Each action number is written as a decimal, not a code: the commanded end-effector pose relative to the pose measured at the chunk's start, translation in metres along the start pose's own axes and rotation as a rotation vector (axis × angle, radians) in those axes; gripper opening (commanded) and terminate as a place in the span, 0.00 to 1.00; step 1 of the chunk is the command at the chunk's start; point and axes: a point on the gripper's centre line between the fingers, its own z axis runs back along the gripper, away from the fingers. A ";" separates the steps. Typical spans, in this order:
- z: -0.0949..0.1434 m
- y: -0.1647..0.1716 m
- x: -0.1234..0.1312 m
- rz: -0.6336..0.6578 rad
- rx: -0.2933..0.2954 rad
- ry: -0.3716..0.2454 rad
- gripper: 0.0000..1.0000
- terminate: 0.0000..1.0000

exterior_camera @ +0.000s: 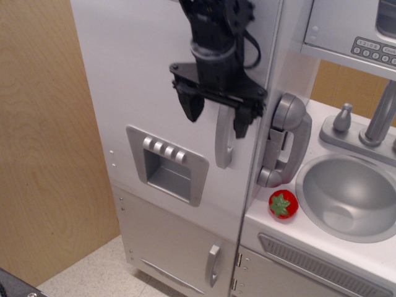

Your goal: Open fridge

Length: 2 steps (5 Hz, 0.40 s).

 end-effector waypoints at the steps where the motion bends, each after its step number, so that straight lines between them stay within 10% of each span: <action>1: 0.008 0.003 0.015 0.022 0.007 -0.094 0.00 0.00; 2: 0.006 0.010 0.021 0.079 0.015 -0.079 0.00 0.00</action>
